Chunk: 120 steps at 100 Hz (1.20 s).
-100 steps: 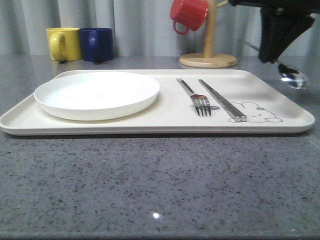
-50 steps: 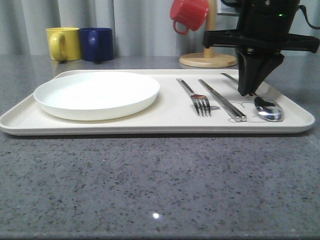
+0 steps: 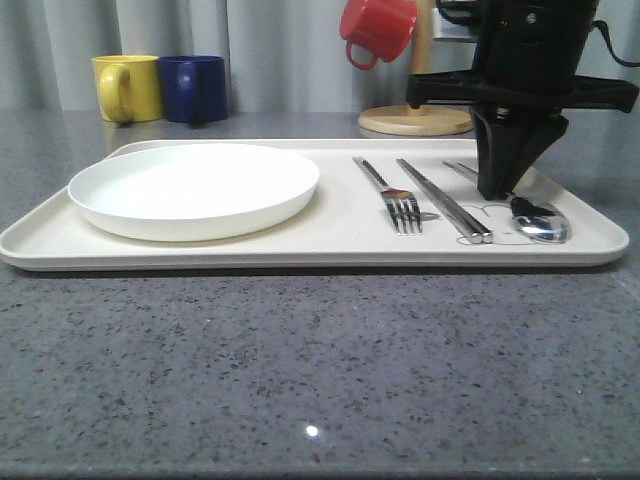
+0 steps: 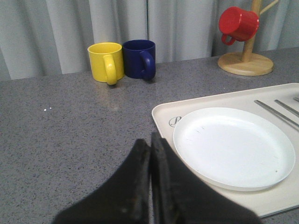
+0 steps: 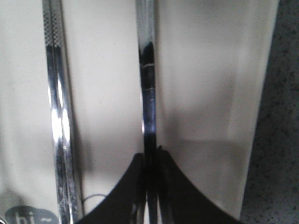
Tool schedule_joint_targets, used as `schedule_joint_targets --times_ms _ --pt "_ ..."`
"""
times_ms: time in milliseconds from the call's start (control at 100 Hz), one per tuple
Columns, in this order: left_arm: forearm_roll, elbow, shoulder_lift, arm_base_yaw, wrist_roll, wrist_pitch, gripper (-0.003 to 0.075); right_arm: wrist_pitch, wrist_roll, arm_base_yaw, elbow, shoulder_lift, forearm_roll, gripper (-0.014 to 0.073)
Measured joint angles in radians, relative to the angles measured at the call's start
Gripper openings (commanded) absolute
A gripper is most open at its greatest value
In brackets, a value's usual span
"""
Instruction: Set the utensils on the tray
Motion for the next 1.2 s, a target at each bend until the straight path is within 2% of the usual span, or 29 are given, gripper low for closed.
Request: schedule_joint_targets --times_ms 120,230,570,880,1050,1200 --pt "0.0 0.0 0.0 0.0 0.0 0.0 -0.0019 -0.002 0.0 0.002 0.0 0.0 0.0 0.0302" --pt "0.0 0.0 0.0 0.0 0.0 0.0 -0.0019 -0.004 0.0 0.002 -0.002 0.0 0.002 0.0344" --pt "0.0 0.0 0.0 0.0 0.0 0.0 -0.0019 0.003 -0.005 0.002 0.002 -0.049 -0.029 0.0344" --pt "0.0 0.0 0.0 0.0 0.0 0.0 -0.0019 0.004 -0.04 -0.076 0.02 -0.285 -0.091 0.0343" --pt "0.0 0.0 0.0 0.0 0.0 0.0 -0.0019 -0.031 -0.046 -0.152 0.14 -0.448 -0.103 0.0344" --pt "0.0 0.0 0.0 0.0 0.0 0.0 -0.0019 -0.113 -0.047 -0.184 0.337 -0.625 -0.123 0.0342"
